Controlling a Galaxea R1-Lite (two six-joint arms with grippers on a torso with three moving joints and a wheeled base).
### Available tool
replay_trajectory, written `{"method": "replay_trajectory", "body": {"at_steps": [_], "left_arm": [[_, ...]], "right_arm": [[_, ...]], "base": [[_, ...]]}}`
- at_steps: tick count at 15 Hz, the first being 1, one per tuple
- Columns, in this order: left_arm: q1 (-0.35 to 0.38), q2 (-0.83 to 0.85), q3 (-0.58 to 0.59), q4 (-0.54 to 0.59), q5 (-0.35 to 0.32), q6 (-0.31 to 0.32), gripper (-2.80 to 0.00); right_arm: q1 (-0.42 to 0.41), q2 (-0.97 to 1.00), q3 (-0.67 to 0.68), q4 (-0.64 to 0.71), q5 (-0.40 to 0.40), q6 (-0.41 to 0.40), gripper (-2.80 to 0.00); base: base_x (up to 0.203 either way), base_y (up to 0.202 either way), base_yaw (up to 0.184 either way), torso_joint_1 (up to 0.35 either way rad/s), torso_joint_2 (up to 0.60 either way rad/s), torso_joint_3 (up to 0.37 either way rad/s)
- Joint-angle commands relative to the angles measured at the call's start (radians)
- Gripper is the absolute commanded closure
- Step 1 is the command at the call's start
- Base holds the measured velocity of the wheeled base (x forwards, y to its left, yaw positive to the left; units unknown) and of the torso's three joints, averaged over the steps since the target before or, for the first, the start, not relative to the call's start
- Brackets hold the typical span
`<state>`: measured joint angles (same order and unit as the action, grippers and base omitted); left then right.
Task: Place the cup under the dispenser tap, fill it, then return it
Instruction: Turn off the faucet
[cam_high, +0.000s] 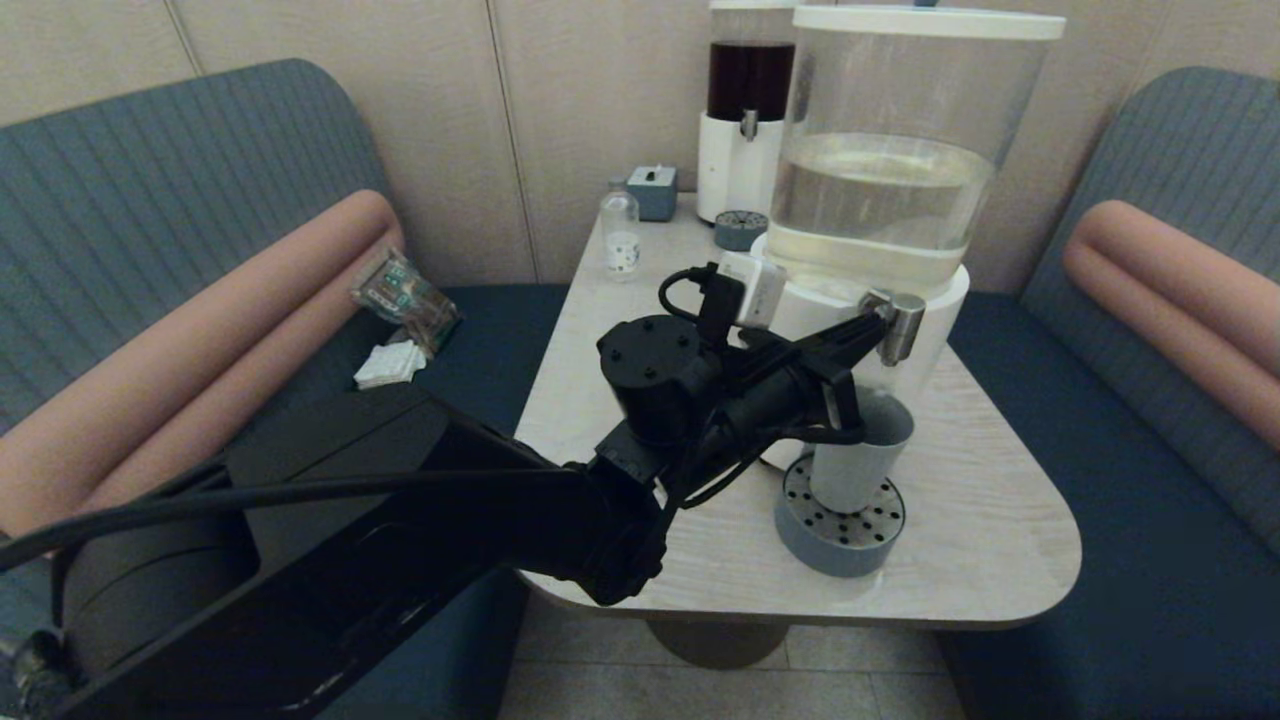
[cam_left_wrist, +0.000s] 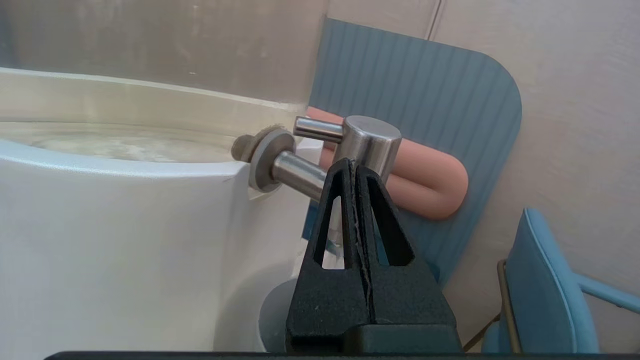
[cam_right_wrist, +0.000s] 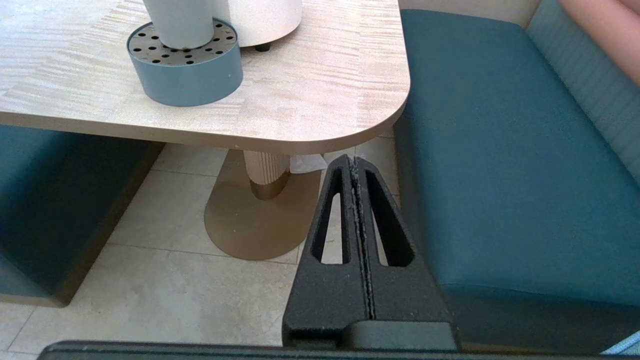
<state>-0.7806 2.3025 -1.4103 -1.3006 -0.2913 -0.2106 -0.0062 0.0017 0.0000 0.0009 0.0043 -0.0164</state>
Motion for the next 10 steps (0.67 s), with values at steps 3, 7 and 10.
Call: {"method": "replay_trajectory", "body": {"at_steps": [3, 7, 10], "left_arm": [[0.000, 0.011, -0.018, -0.018, 0.000, -0.003, 0.00], [0.003, 0.002, -0.020, -0.040, 0.014, -0.004, 0.00], [0.006, 0.008, -0.052, -0.039, 0.014, -0.005, 0.00]], "right_arm": [[0.000, 0.001, 0.000, 0.000, 0.000, 0.000, 0.00], [0.000, 0.001, 0.002, 0.001, 0.000, 0.000, 0.00], [0.000, 0.001, 0.000, -0.001, 0.000, 0.000, 0.00]], "base": [[0.000, 0.000, 0.000, 0.000, 0.00, 0.000], [0.000, 0.000, 0.000, 0.000, 0.00, 0.000], [0.000, 0.000, 0.000, 0.000, 0.00, 0.000]]}}
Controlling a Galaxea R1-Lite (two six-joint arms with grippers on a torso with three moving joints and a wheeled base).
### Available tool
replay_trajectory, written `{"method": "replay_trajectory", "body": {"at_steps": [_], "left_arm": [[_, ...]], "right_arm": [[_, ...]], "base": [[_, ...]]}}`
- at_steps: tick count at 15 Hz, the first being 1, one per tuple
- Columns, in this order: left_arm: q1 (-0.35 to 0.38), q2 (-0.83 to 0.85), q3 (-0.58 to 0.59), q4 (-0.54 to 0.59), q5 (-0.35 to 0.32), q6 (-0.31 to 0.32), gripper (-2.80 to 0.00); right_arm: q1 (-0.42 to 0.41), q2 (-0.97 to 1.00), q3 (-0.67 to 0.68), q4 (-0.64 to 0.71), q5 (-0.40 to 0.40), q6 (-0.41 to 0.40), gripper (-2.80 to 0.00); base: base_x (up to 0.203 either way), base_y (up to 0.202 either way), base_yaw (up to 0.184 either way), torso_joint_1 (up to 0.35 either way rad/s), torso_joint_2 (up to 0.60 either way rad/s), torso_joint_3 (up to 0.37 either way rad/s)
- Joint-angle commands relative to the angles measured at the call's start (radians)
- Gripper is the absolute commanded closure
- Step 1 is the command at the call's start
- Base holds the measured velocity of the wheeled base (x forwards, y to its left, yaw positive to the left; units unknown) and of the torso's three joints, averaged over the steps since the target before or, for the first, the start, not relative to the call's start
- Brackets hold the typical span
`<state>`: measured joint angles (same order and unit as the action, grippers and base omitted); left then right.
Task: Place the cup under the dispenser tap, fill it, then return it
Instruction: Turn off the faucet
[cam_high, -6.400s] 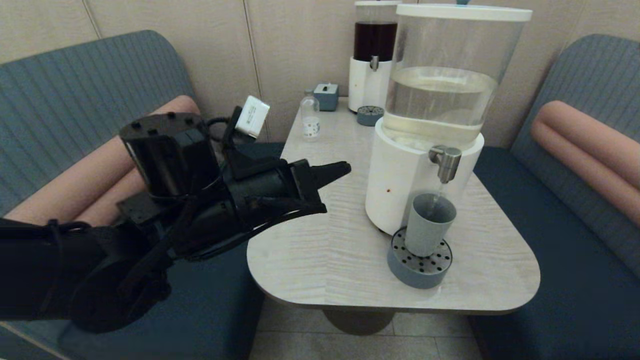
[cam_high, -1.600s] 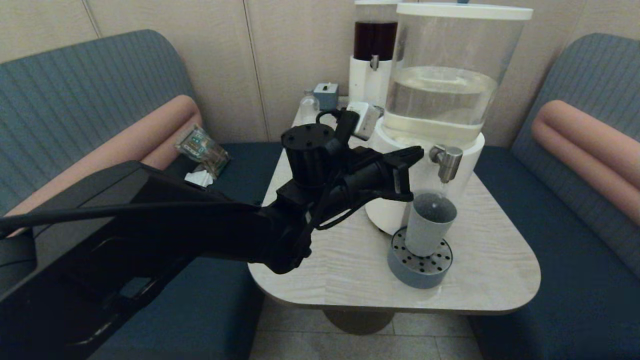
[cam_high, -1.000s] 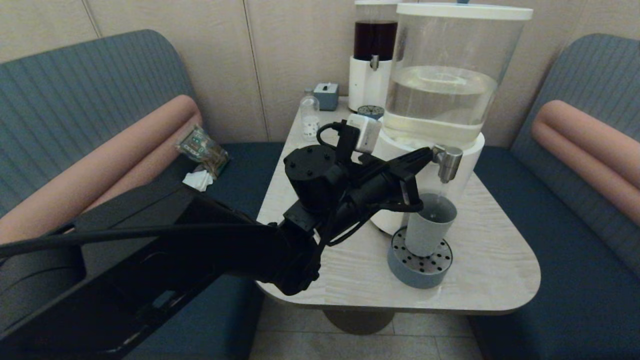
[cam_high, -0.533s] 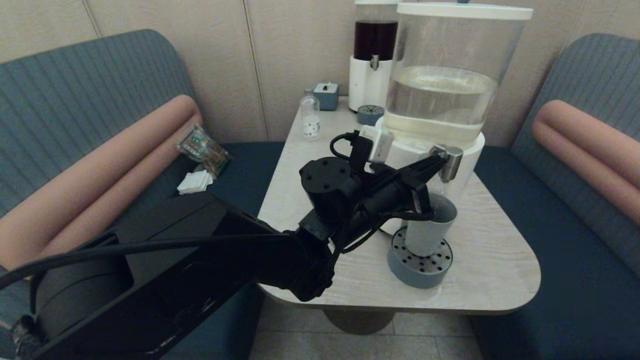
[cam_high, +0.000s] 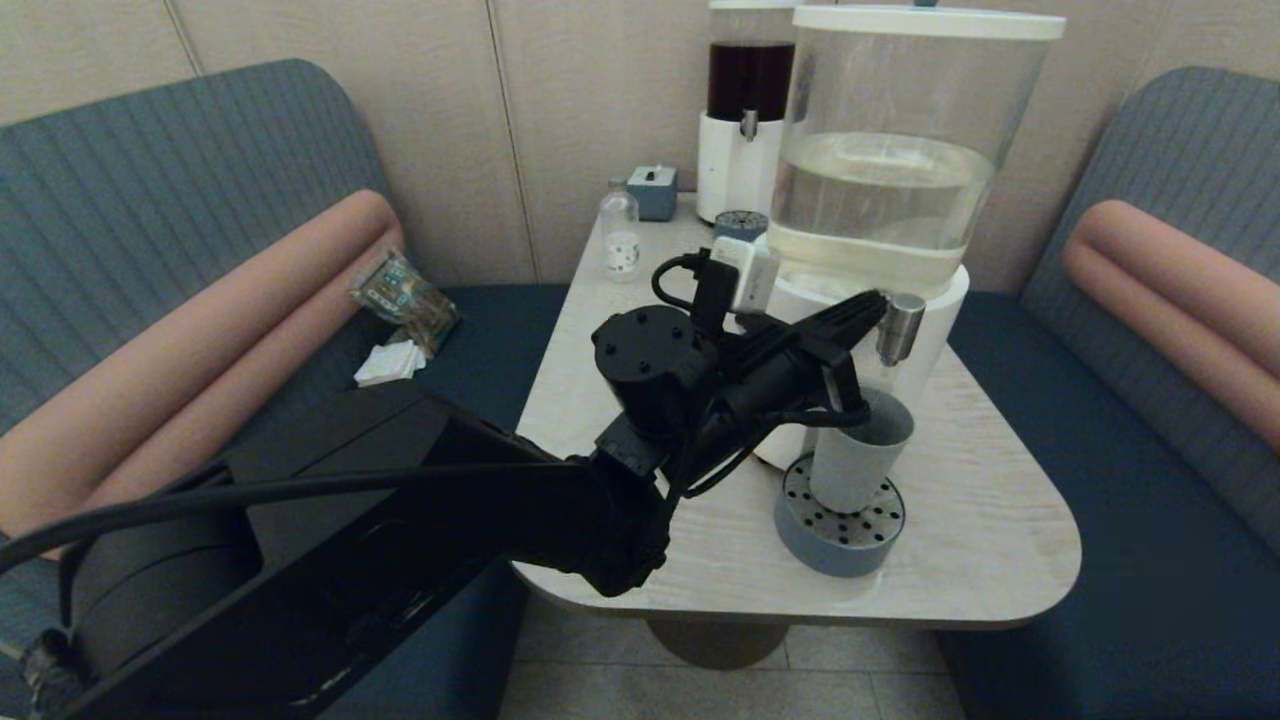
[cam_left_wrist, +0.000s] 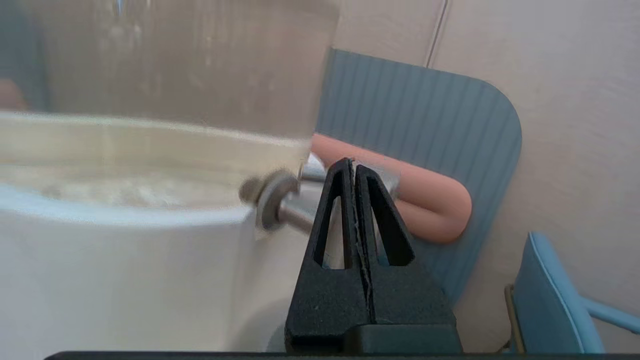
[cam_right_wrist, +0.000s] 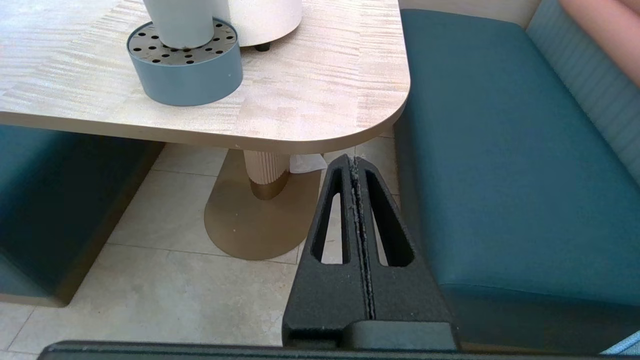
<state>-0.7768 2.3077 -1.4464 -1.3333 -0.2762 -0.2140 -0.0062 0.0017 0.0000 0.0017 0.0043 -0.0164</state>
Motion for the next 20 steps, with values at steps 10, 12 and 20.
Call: {"method": "replay_trajectory", "body": {"at_steps": [10, 12, 20], "left_arm": [[0.014, 0.076, -0.108, 0.010, -0.001, -0.013, 0.00], [0.014, 0.087, -0.132, 0.020, -0.001, -0.013, 0.00], [0.013, 0.138, -0.198, 0.045, -0.003, -0.015, 0.00]], "right_arm": [[0.000, 0.001, 0.002, 0.000, 0.000, 0.000, 0.00], [0.000, 0.001, 0.000, -0.001, 0.000, 0.000, 0.00], [0.000, 0.001, 0.001, -0.001, 0.000, 0.000, 0.00]], "base": [[0.000, 0.000, 0.000, 0.000, 0.00, 0.000], [0.000, 0.000, 0.000, 0.000, 0.00, 0.000], [0.000, 0.000, 0.000, 0.000, 0.00, 0.000]]}}
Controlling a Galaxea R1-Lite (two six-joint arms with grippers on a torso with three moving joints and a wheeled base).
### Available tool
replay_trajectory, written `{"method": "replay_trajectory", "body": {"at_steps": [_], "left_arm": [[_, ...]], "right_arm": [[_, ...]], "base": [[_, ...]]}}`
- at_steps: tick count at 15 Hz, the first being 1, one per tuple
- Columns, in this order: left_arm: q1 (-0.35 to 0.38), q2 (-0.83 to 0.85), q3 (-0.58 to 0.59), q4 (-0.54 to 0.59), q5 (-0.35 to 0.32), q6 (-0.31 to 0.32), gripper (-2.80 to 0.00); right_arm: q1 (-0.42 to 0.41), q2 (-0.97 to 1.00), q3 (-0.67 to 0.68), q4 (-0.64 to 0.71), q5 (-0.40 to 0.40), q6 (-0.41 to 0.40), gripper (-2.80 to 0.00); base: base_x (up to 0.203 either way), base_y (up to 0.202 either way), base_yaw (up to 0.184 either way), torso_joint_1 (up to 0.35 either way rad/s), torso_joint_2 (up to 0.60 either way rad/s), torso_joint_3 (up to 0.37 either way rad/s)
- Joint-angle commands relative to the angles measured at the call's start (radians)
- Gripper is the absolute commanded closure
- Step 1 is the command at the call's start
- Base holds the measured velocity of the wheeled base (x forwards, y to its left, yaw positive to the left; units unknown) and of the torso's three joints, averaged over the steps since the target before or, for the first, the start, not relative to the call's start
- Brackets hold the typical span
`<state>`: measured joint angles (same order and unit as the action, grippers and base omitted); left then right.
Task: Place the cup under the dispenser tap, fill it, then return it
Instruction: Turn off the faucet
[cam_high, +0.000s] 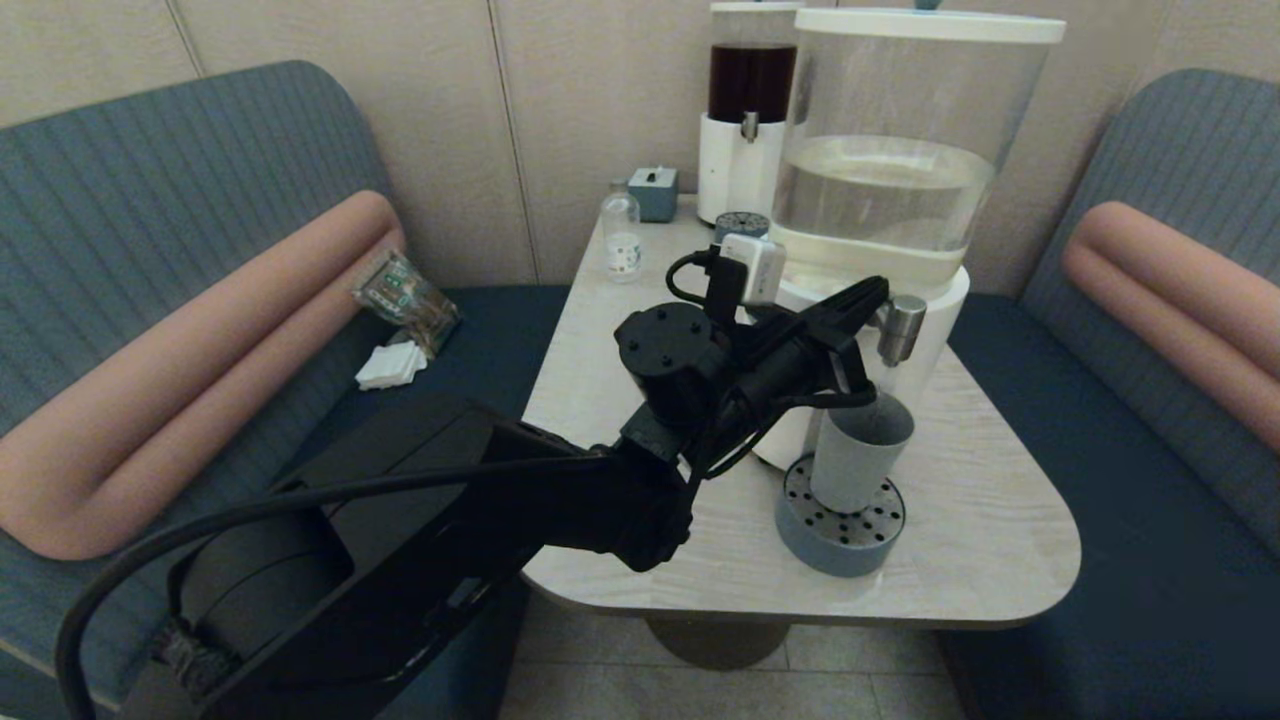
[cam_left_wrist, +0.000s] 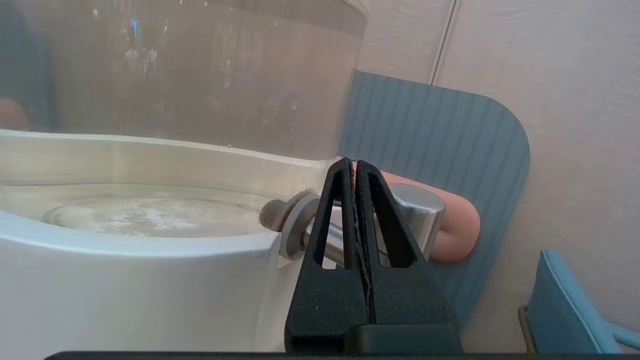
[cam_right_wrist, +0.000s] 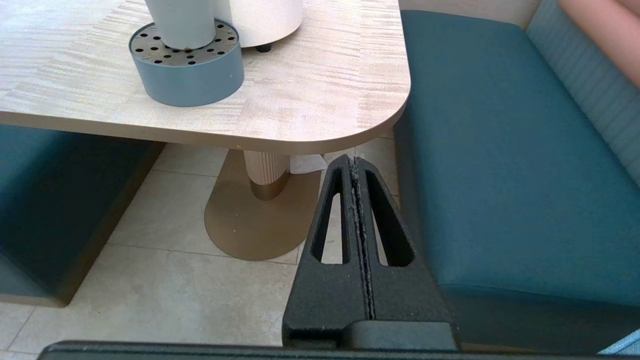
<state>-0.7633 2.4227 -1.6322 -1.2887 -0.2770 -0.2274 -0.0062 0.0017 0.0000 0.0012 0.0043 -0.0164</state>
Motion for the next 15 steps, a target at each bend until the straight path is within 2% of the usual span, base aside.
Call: {"method": "replay_trajectory", "body": {"at_steps": [1, 8, 15], "left_arm": [[-0.001, 0.031, -0.022, 0.002, -0.002, -0.003, 0.00], [-0.001, 0.085, -0.123, 0.037, -0.002, -0.020, 0.00], [-0.001, 0.008, -0.105, 0.061, 0.001, -0.021, 0.00]], "right_arm": [[0.000, 0.001, 0.002, -0.001, 0.000, 0.000, 0.00], [0.000, 0.001, 0.002, 0.000, 0.000, 0.000, 0.00], [0.000, 0.001, 0.000, 0.000, 0.000, 0.000, 0.00]], "base": [[0.000, 0.000, 0.000, 0.000, 0.00, 0.000], [0.000, 0.000, 0.000, 0.000, 0.00, 0.000], [0.000, 0.000, 0.000, 0.000, 0.00, 0.000]]}}
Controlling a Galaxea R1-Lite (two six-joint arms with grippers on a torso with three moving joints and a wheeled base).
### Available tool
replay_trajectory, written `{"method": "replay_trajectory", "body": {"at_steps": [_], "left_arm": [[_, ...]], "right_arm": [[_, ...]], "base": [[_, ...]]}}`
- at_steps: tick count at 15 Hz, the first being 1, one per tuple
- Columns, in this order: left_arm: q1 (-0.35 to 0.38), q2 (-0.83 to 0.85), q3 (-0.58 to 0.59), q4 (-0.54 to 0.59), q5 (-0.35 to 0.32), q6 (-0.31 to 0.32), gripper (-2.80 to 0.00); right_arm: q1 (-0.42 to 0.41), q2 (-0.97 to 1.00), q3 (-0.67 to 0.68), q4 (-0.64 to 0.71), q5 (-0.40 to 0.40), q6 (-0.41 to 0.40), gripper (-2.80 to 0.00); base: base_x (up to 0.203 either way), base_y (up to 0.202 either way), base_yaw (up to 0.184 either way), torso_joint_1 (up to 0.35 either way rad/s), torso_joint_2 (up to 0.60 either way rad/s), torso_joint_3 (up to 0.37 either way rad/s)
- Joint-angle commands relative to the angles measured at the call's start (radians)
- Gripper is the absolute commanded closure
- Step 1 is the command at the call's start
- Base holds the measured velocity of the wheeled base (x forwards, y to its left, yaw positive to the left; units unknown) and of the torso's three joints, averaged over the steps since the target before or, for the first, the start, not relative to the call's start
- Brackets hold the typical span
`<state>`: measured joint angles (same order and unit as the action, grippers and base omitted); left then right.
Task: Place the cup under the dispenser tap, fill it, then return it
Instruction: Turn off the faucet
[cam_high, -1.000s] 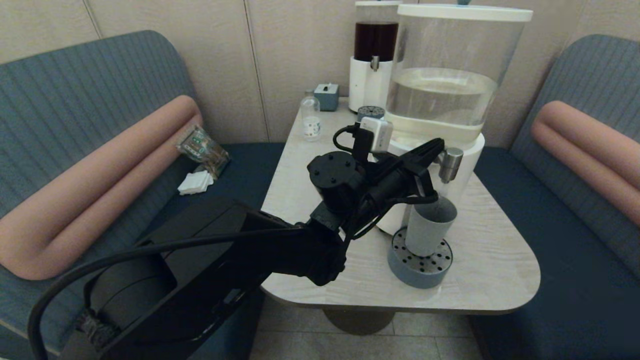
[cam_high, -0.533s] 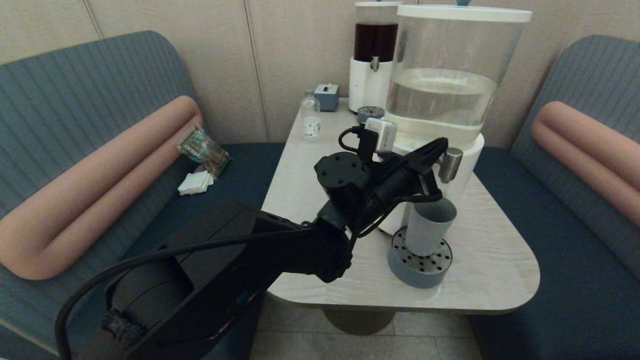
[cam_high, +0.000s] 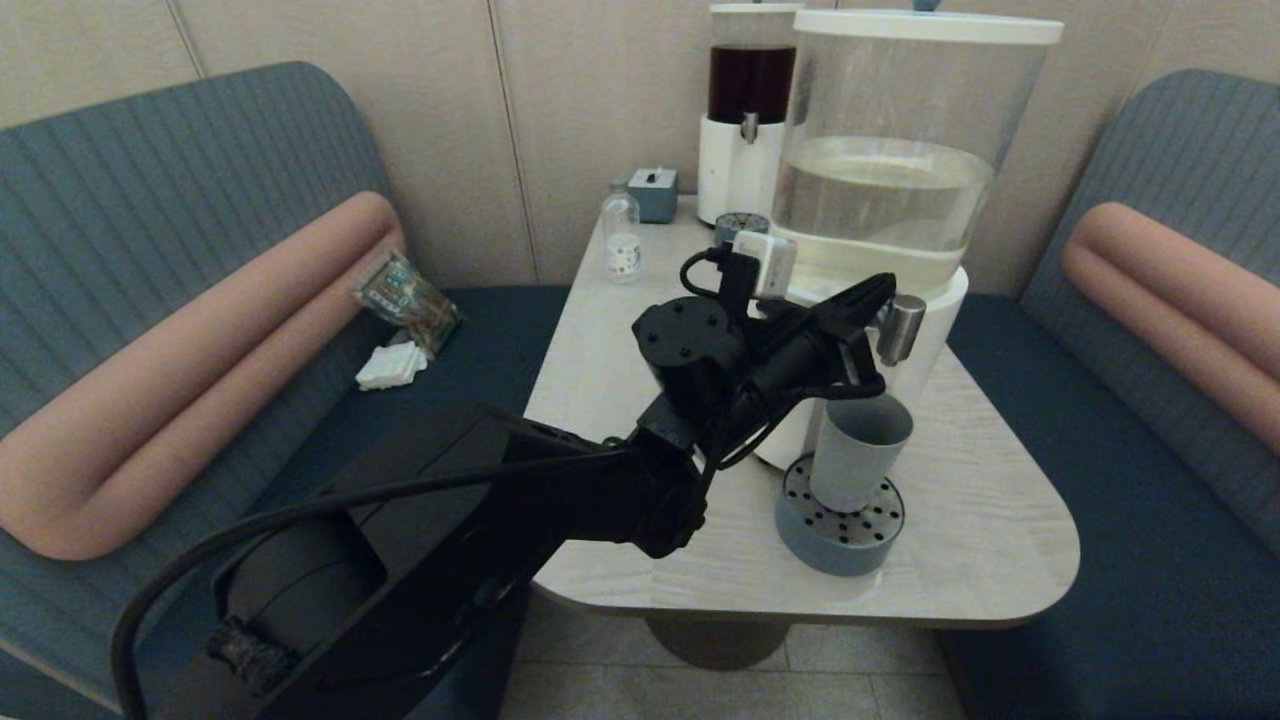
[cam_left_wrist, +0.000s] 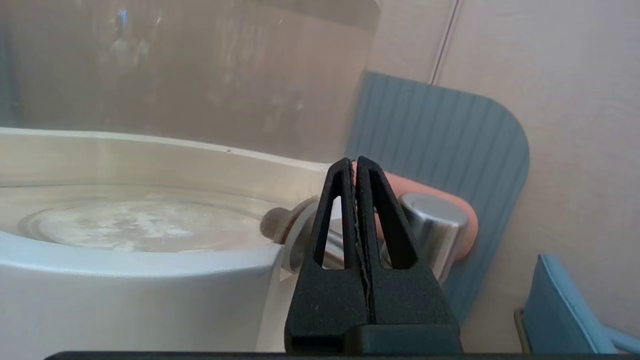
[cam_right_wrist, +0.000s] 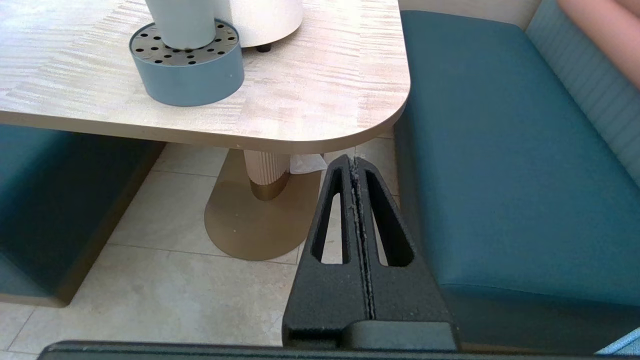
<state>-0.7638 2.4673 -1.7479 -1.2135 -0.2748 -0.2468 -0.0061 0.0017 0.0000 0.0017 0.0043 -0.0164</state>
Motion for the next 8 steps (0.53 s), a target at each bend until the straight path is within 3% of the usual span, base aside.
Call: {"method": "replay_trajectory", "body": {"at_steps": [1, 4, 8], "left_arm": [[0.001, -0.069, 0.033, -0.013, -0.001, -0.002, 0.00], [0.004, -0.205, 0.169, -0.002, 0.005, 0.001, 0.00], [0.015, -0.506, 0.488, 0.076, 0.035, 0.006, 0.00]], "right_arm": [[0.000, 0.001, 0.000, 0.000, 0.000, 0.000, 0.00], [0.000, 0.001, 0.002, -0.001, 0.000, 0.000, 0.00], [0.000, 0.001, 0.002, 0.000, 0.000, 0.000, 0.00]], "base": [[0.000, 0.000, 0.000, 0.000, 0.00, 0.000], [0.000, 0.000, 0.000, 0.000, 0.00, 0.000], [0.000, 0.000, 0.000, 0.000, 0.00, 0.000]]}}
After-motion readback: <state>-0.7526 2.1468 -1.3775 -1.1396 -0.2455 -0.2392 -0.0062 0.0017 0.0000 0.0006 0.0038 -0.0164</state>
